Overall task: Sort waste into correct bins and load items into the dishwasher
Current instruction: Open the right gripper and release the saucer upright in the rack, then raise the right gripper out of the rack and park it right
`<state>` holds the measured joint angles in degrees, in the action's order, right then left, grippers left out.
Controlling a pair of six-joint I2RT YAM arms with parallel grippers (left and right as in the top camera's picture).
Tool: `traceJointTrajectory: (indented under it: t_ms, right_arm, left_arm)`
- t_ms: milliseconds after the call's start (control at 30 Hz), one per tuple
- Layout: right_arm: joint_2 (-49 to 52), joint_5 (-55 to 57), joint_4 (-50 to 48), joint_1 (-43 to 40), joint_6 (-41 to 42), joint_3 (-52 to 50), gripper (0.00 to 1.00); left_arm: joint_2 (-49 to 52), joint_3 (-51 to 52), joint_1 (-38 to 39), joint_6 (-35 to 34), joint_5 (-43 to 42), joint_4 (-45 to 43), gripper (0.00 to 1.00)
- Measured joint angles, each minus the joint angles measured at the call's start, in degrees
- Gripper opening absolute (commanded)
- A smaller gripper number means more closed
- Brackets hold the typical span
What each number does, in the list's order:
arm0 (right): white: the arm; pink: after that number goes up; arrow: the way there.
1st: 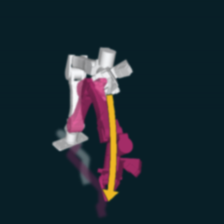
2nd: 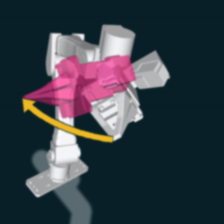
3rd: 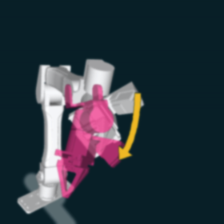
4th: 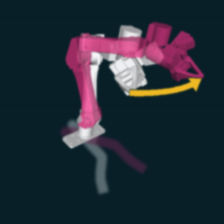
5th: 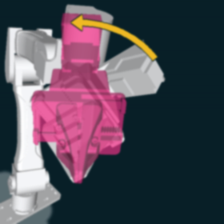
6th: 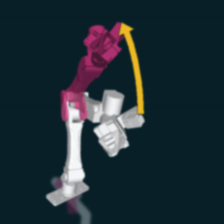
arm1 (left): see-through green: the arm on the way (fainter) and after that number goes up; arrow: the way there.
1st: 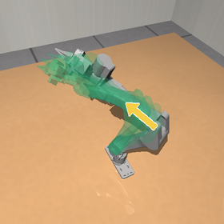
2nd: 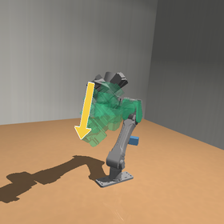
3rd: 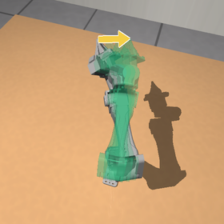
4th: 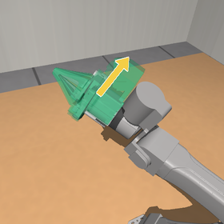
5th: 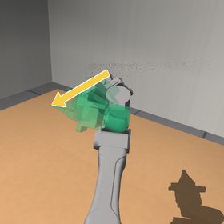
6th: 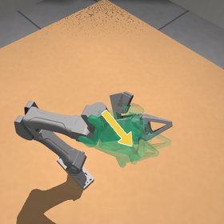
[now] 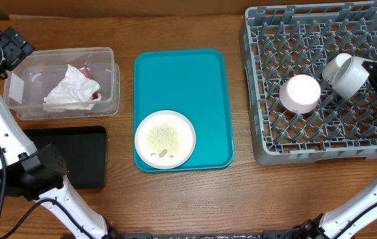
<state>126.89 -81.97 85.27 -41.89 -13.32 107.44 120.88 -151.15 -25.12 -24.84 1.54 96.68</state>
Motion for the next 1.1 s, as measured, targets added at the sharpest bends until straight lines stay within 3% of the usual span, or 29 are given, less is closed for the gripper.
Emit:
traceJointTrajectory:
  t_ms: [500, 733, 833, 933, 1000, 1100]
  right_arm:
    - [0.0, 7.3, -0.5, -0.6, 2.9, 0.0, 0.04]
    - [0.0, 14.9, -0.9, -3.0, 9.1, 2.6, 0.04]
    - [0.0, 22.7, 1.9, -4.0, 11.7, 6.2, 0.12]
    - [-0.3, 34.4, 5.4, -6.2, 14.5, 10.8, 0.30]
    - [-0.5, 40.7, 7.4, -7.6, 16.3, 14.0, 0.34]
    - [-1.7, 48.2, 10.1, -8.8, 19.6, 18.9, 0.49]
  left_arm:
    - [0.0, 0.0, 0.0, 0.0, 0.0, 0.0, 1.00]
    - [0.0, 0.0, 0.0, 0.0, 0.0, 0.0, 1.00]
    - [0.0, 0.0, 0.0, 0.0, 0.0, 0.0, 1.00]
    - [0.0, 0.0, 0.0, 0.0, 0.0, 0.0, 1.00]
    - [0.0, 0.0, 0.0, 0.0, 0.0, 0.0, 1.00]
    - [0.0, 0.0, 0.0, 0.0, 0.0, 0.0, 1.00]
